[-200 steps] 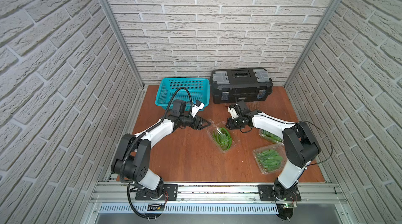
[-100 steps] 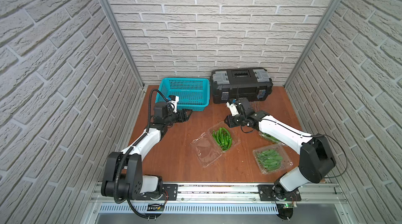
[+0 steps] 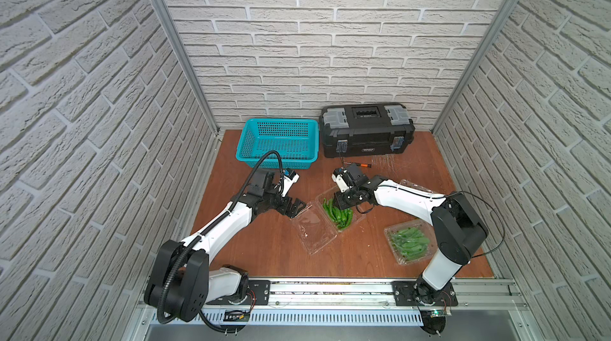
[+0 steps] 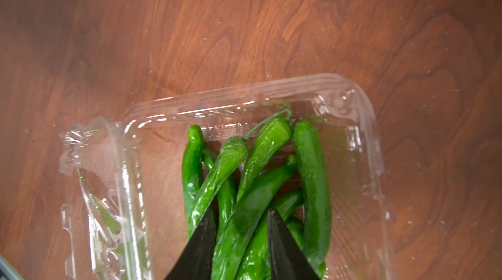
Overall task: Take small green peppers out of containers
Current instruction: Pick up the green pepper from the packing box.
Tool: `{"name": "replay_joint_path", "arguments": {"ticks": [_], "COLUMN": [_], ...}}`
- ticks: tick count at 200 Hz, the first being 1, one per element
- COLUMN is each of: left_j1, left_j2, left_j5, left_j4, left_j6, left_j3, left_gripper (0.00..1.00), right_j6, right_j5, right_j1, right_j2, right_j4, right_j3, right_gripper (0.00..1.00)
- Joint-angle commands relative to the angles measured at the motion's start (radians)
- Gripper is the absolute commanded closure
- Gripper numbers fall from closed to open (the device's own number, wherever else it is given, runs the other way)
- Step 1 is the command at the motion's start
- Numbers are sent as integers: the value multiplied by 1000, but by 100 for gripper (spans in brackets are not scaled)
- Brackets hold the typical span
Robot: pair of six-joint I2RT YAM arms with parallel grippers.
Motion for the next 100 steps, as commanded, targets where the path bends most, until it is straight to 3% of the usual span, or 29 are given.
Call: {"name": "replay_joint_path", "arguments": {"ticks": [1, 18, 73, 100], "left_j1": [1, 12, 93, 102], "left_j2": [-33, -32, 8, 33], "left_j5": [0, -64, -76, -113], "left_j4": [-9, 50, 132, 136], "left_j6": [36, 1, -72, -94], "left_j3": [-32, -48, -40, -27], "left_gripper": [2, 1, 2, 2], "right_j6": [11, 21, 29, 38], "right_j5": [8, -12, -40, -57], "right_j1": [5, 8, 12, 15], "right_j2": [15, 31, 30, 38], "right_j4": [12, 20, 38, 37], "right_j3": [-18, -25, -53, -49], "right_gripper": [66, 67, 74, 71]}}
